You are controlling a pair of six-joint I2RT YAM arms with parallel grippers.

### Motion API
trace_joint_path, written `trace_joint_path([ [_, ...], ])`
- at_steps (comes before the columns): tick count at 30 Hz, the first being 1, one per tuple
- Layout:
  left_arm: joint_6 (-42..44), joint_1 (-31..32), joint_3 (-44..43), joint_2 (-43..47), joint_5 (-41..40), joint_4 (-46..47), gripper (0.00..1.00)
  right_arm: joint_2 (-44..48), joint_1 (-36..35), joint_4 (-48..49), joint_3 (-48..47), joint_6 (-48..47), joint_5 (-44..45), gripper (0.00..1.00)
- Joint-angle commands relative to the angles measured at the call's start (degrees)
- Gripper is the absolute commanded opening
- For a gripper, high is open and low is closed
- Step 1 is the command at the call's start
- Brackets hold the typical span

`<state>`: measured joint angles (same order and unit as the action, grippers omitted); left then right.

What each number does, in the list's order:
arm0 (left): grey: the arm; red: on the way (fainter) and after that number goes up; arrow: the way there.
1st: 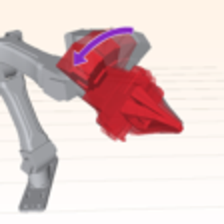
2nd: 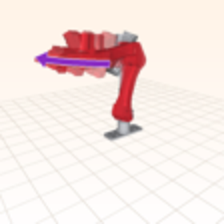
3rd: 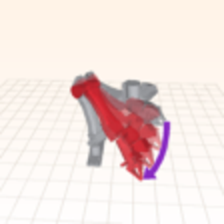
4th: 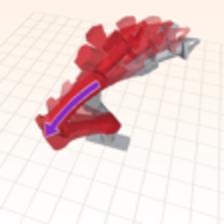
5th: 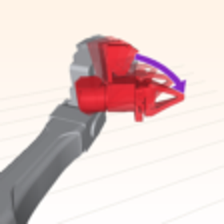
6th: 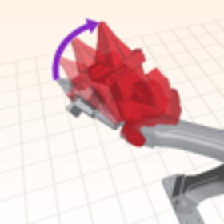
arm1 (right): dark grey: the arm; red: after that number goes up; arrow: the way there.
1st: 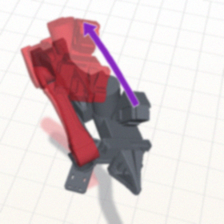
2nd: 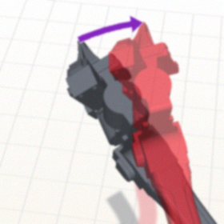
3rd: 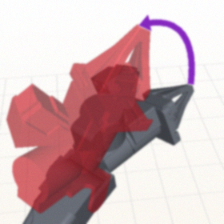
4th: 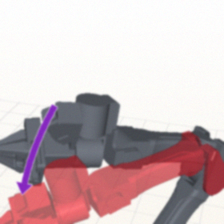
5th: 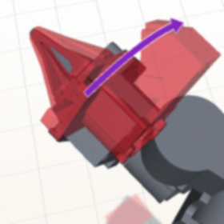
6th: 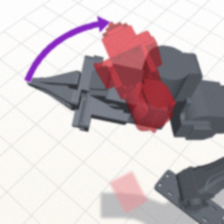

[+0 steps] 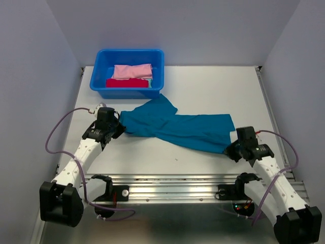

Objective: Roll the t-shirts
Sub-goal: Flatten out the T-shirt at the center of the board.

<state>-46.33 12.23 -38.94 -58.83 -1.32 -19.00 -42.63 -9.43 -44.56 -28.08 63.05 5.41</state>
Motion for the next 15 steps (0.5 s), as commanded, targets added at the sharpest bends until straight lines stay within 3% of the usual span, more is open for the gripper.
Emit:
trace_joint_path([
  [1, 0.9, -0.5, 0.1, 2.8, -1.1, -0.3, 0.0, -3.0, 0.3, -7.3, 0.6, 1.7, -4.5, 0.01],
  [2, 0.9, -0.5, 0.0, 2.9, -0.5, -0.2, 0.0, -3.5, 0.3, -8.5, 0.8, 1.6, -7.1, 0.04],
  [5, 0.9, -0.5, 0.0, 2.6, 0.1, -0.2, 0.0, -3.9, 0.3, -10.5, 0.7, 1.4, -8.5, 0.29],
  [6, 0.8, -0.5, 0.1, 2.4, 0.3, 0.0, 0.0, -3.1, 0.3, -11.3, 0.3, 1.3, -8.1, 0.5],
  [7, 0.7, -0.5, 0.4, 2.4, 0.3, 0.1, 0.0, -2.6, 0.3, -11.7, -0.1, 1.5, -7.4, 0.57],
  [9, 0.6, -0.5, 0.7, 2.4, 0.2, 0.5, 0.0, -1.2, 0.3, -11.6, -1.5, 1.9, -5.9, 0.65],
  [15, 1.6, -0.5, -0.1, 1.7, 0.3, 0.3, 0.0, 0.3, 0.3, -6.9, 1.5, 4.4, -5.7, 0.64],
])
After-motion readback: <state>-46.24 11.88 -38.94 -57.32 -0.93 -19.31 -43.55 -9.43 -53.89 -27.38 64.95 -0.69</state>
